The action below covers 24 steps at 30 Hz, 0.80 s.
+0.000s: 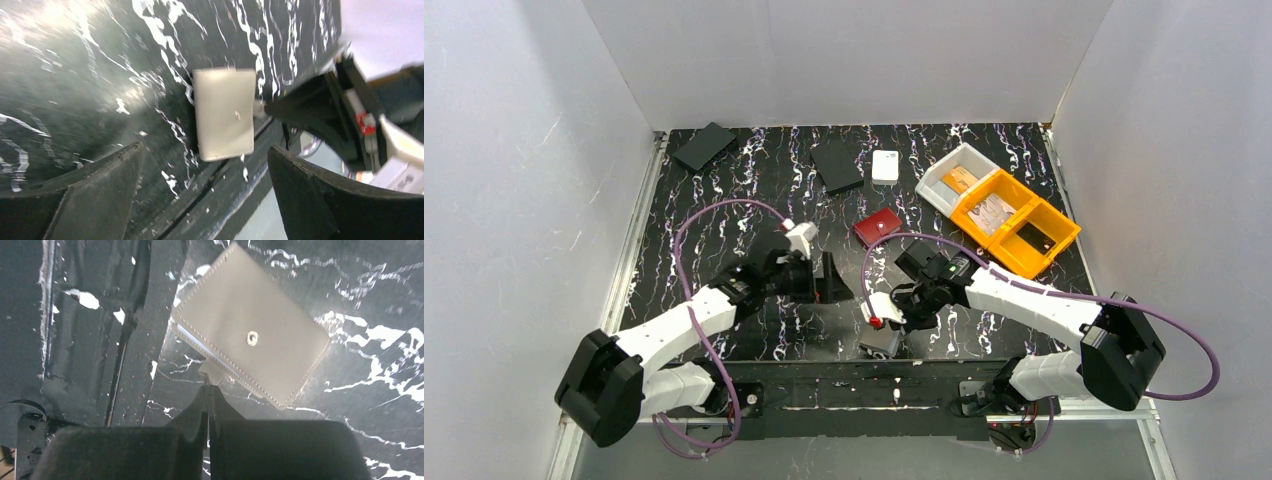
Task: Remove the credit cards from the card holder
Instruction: Open the card holder at the center of the board.
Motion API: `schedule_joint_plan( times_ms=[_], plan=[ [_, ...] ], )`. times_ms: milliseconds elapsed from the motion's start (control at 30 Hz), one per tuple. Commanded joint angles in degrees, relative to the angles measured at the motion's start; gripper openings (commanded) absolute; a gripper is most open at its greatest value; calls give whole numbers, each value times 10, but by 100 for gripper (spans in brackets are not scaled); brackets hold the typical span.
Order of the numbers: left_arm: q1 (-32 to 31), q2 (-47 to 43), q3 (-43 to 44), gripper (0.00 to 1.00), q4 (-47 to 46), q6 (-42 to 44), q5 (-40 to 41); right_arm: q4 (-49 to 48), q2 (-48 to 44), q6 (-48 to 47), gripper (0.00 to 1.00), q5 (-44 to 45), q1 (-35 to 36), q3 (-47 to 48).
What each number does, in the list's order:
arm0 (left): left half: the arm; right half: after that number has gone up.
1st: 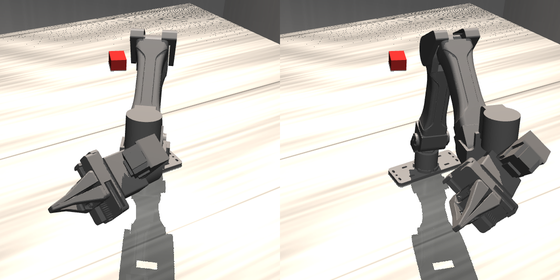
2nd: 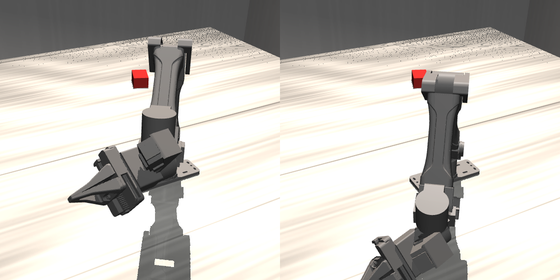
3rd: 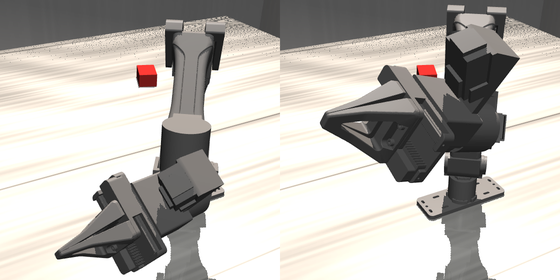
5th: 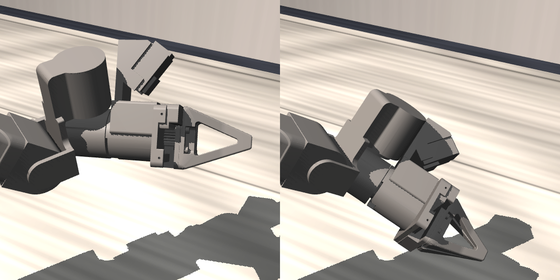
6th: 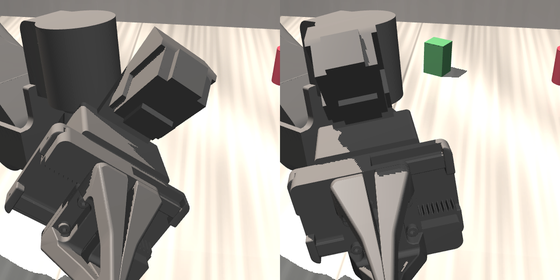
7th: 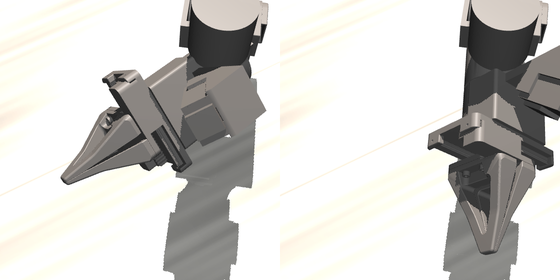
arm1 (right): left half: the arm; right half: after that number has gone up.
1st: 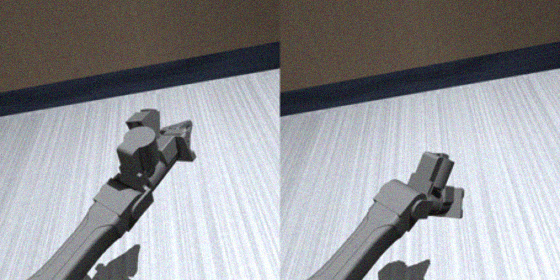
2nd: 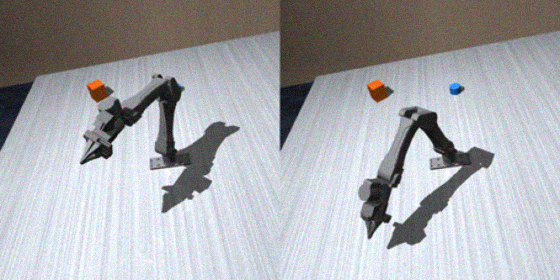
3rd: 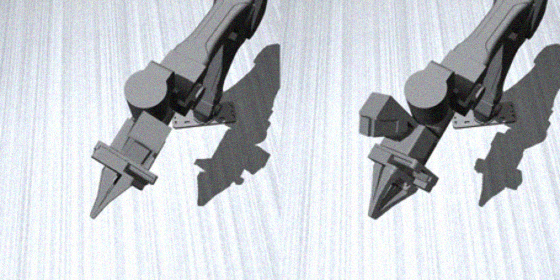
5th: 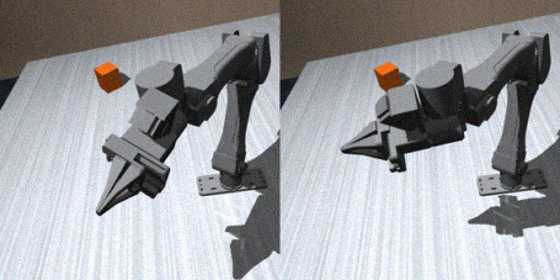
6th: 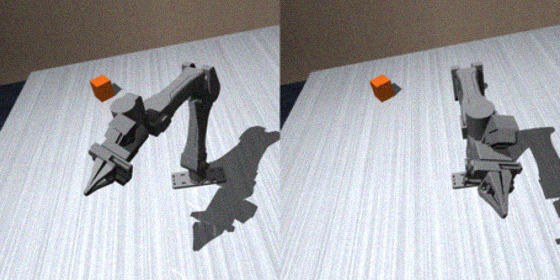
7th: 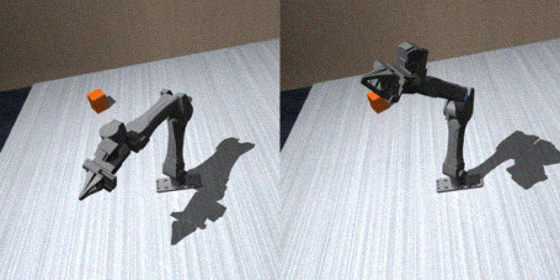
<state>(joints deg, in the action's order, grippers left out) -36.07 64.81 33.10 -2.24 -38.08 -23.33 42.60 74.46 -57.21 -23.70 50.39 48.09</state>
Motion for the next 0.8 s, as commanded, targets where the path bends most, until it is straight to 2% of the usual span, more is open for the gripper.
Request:
schedule_joint_plan(
  times_ms=[0, 233, 433, 633, 767],
  plan=[
    [-88, 42, 41, 97, 82, 44, 51, -12, -12, 2, 1, -25, -44, -15],
    [-171, 128, 94, 98, 71, 28, 155, -43, -57, 7, 1, -74, -90, -49],
    [-221, 134, 96, 98, 36, 4, 217, -81, -74, 46, 1, -114, -132, -59],
    [-284, 167, 120, 98, 60, -51, 364, -89, -61, 71, 1, -151, -156, -54],
    [-305, 200, 138, 98, 67, -73, 371, -92, -67, 81, 1, -182, -171, -54]
  ],
)
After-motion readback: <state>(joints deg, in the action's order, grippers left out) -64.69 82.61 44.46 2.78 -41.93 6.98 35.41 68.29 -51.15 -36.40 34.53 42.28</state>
